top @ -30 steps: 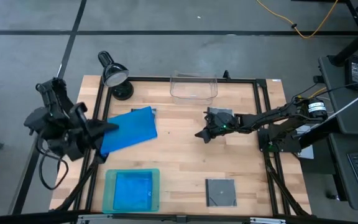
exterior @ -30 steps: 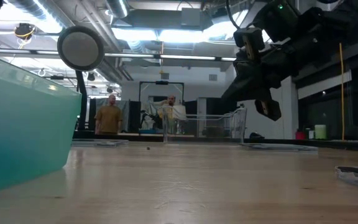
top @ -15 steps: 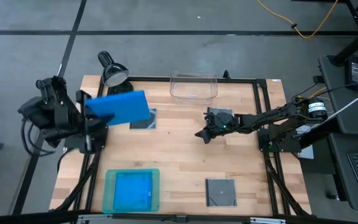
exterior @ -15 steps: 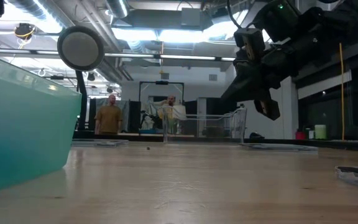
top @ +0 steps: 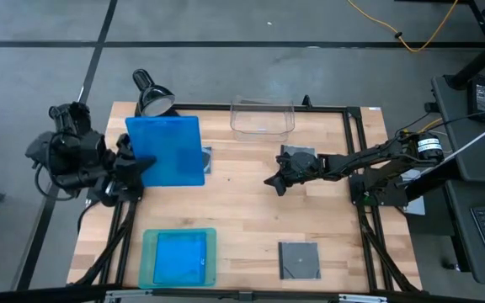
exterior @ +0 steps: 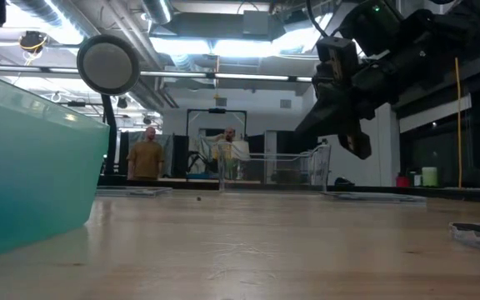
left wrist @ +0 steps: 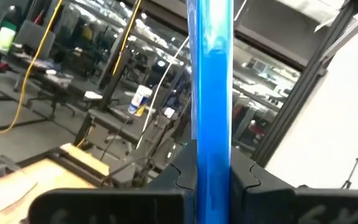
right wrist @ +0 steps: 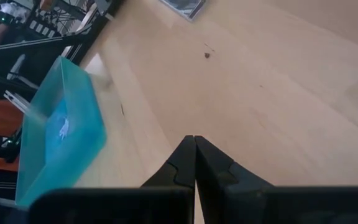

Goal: Pick & place jewel cases by type
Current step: Put the blue CD case into the blue bin

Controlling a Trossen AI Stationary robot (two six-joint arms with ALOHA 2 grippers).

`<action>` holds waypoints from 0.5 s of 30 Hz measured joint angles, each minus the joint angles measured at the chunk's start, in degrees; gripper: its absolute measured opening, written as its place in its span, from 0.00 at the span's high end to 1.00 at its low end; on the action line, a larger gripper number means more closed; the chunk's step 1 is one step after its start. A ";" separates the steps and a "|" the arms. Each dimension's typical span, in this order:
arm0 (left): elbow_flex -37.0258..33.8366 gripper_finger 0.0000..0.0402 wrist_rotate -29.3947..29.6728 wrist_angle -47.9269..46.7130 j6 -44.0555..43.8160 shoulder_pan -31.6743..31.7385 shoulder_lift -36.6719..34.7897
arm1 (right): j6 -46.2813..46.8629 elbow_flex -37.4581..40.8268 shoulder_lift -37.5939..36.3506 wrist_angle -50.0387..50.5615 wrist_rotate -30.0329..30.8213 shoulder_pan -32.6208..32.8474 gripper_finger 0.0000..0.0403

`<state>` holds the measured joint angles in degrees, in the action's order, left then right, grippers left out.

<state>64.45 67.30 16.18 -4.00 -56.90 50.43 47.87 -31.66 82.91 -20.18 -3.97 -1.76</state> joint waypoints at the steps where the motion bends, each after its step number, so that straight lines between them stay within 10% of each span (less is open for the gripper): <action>1: 0.00 0.95 0.49 -0.44 -0.31 0.00 0.00 | -0.32 0.00 0.00 -0.22 0.00 0.00 0.98; 15: 0.00 0.95 -0.39 -0.54 11.91 0.00 -4.25 | -1.93 0.00 0.00 -2.78 -0.09 0.02 0.98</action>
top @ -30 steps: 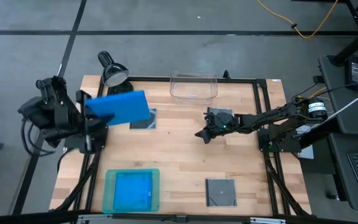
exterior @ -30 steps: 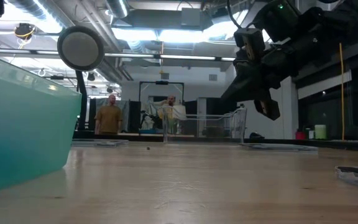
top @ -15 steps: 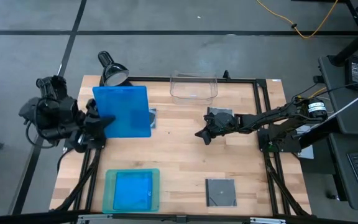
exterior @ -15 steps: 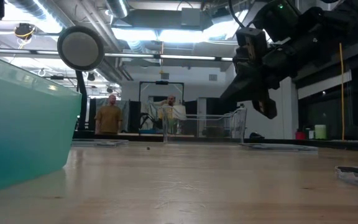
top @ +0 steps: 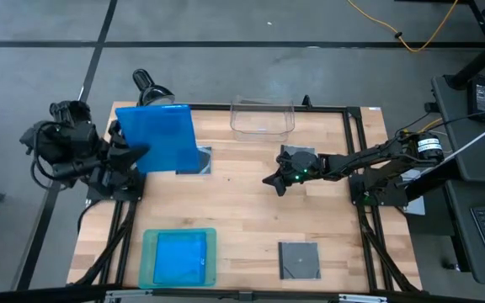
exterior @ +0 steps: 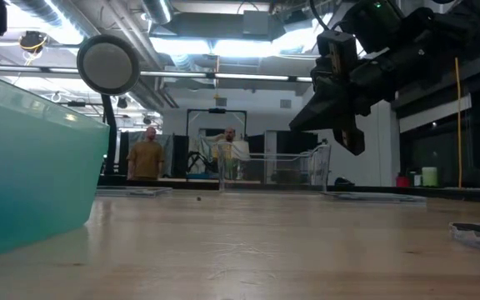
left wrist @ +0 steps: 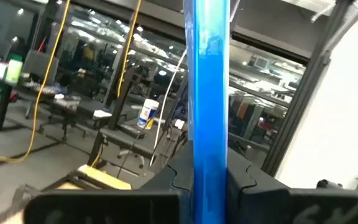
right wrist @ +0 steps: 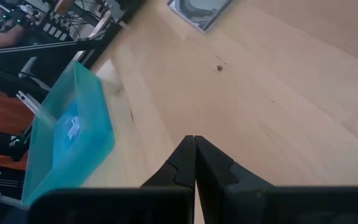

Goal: Pick & place jewel cases by type
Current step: Put the blue CD case into the blue bin

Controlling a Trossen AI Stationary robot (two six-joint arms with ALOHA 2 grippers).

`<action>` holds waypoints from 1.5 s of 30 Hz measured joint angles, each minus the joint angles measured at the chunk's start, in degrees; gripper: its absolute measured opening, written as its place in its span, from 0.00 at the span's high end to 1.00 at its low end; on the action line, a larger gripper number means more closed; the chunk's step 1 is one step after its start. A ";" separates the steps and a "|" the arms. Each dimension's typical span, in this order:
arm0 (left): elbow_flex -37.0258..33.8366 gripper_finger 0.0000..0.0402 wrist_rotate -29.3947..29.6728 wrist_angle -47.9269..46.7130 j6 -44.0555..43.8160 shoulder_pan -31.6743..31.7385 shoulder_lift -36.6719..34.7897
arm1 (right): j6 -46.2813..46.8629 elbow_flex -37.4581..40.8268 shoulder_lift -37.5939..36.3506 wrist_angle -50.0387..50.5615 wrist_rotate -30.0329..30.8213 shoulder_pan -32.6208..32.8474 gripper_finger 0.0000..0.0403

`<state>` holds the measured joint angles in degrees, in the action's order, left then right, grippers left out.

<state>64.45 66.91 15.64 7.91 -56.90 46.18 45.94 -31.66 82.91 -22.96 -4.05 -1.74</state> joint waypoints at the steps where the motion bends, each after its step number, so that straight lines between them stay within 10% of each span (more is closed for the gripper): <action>1: 0.00 0.95 -0.62 0.01 1.12 0.00 -0.30 | -0.07 0.00 0.00 0.00 -0.01 -0.01 0.98; 11: 0.00 0.95 1.35 -4.19 4.66 0.00 -5.21 | -0.11 0.00 0.00 0.02 -1.81 0.00 0.98; 24: 0.02 0.95 -1.50 -39.82 -26.29 0.00 -10.43 | -0.16 0.00 0.00 0.03 -2.14 0.00 0.98; 37: 0.02 0.94 -10.17 -40.87 -20.00 0.02 -10.17 | 1.53 0.00 0.00 0.05 -2.18 0.00 0.98; 45: 0.02 0.94 -14.30 -61.85 -43.97 0.04 -11.14 | 2.20 0.00 0.00 0.06 -2.19 0.00 0.98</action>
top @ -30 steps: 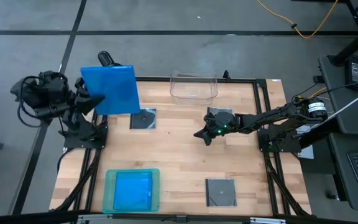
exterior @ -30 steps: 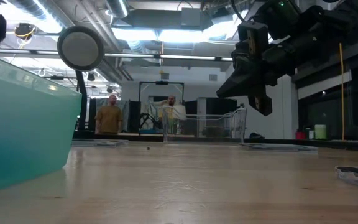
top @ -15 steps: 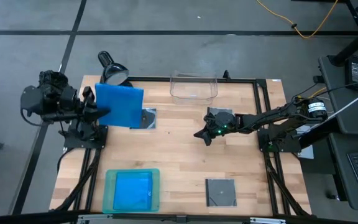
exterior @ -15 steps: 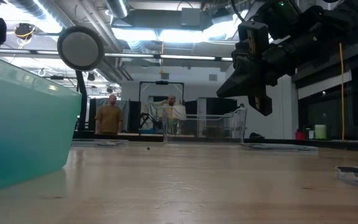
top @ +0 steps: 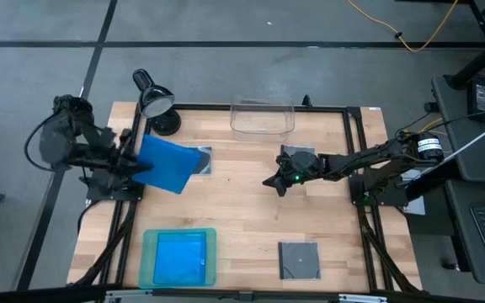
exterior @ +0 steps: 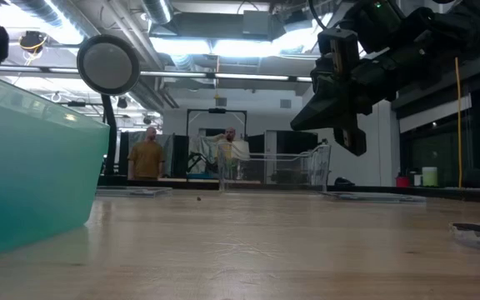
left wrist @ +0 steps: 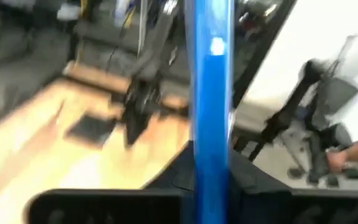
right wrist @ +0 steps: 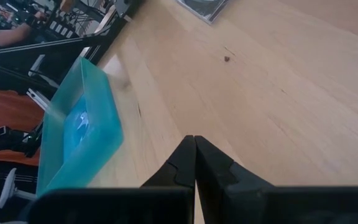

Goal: Pick & place jewel cases by type
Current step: Put the blue CD case into the blue bin

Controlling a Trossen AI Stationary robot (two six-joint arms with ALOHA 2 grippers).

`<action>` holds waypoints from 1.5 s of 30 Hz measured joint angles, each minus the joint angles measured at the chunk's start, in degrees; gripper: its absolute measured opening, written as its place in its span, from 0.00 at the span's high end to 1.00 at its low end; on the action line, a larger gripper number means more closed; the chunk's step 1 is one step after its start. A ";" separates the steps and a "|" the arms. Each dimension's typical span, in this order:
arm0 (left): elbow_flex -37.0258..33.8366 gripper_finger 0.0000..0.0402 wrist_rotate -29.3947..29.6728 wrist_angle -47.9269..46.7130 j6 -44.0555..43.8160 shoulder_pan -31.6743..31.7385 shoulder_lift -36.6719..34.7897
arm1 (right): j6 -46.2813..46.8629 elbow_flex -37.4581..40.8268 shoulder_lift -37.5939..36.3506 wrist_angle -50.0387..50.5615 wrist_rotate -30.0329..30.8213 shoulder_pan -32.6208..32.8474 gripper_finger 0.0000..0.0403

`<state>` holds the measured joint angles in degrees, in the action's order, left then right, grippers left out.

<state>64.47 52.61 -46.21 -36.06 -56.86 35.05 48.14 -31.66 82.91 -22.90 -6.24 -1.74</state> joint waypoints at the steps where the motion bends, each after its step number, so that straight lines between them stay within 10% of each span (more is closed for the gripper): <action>1: 0.00 0.94 -1.61 -3.77 -4.77 0.00 0.00 | 0.02 0.00 0.00 -0.02 0.00 0.00 0.98; 8: -0.52 0.94 -12.03 -21.14 -29.18 0.00 0.42 | 1.11 0.00 0.00 -0.03 0.09 -0.04 0.98; 19: -0.85 0.94 -30.08 -23.05 -30.87 0.00 4.43 | 1.29 0.00 0.00 -0.04 0.15 -0.02 0.98; 33: -21.55 0.94 -54.72 5.85 -26.57 11.64 9.58 | 1.22 0.00 0.00 -0.06 1.78 -0.01 0.98; 45: -22.25 0.94 -77.85 16.99 -12.92 26.82 20.66 | 0.84 0.00 0.01 -0.04 1.62 0.31 0.98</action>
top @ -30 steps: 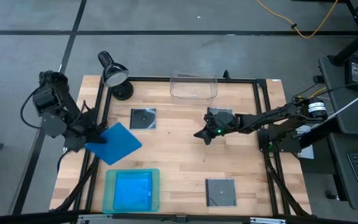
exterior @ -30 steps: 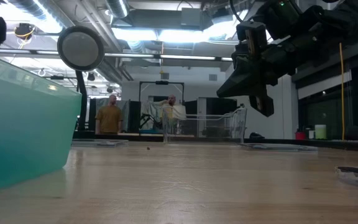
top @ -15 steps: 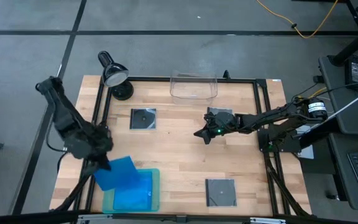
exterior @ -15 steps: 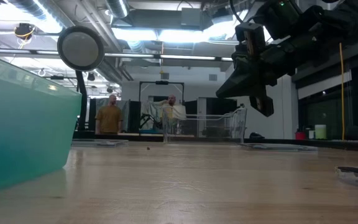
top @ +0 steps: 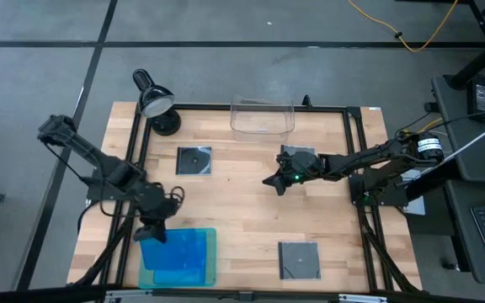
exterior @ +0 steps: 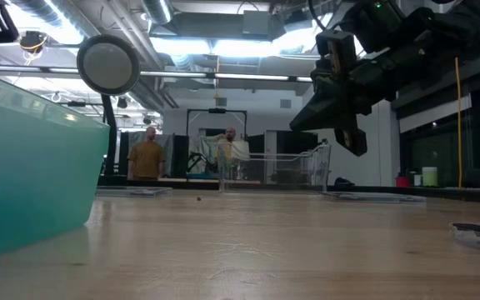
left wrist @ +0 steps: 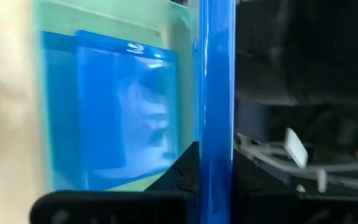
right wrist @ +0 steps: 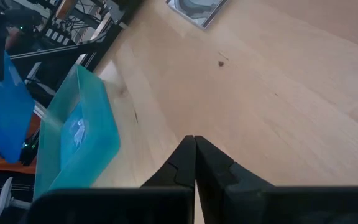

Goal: Pick & place jewel cases by type
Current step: Put the blue CD case into the blue bin

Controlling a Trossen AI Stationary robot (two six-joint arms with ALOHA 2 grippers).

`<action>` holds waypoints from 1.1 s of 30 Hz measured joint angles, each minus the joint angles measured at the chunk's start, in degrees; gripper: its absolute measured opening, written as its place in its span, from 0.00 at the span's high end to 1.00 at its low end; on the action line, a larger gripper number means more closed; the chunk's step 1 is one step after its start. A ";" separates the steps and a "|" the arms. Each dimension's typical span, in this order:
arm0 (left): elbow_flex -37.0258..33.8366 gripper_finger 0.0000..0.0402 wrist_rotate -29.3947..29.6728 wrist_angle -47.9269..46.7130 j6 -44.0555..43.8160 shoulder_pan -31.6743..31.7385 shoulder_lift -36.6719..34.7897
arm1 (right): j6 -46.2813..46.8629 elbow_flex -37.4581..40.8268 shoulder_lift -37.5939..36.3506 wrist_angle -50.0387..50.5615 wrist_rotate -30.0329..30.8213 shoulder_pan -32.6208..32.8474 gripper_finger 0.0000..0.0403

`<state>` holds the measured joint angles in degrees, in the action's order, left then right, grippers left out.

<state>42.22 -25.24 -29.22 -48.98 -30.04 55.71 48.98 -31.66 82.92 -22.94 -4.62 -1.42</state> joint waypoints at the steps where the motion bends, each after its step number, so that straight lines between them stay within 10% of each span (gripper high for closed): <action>1: 0.00 0.94 -2.30 1.03 0.78 0.77 1.12 | -0.02 0.00 -0.01 0.00 0.00 0.11 0.98; 13: 0.04 0.94 -9.39 5.51 3.32 2.97 7.90 | -1.66 0.02 -0.01 0.17 -1.22 0.87 0.98; 33: 0.04 0.94 -1.19 9.54 1.06 0.74 17.83 | -2.85 0.02 0.01 0.15 -1.53 0.87 0.98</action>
<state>42.26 -26.43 -19.68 -47.92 -29.30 73.54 46.13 -31.64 82.94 -22.79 -6.15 -0.56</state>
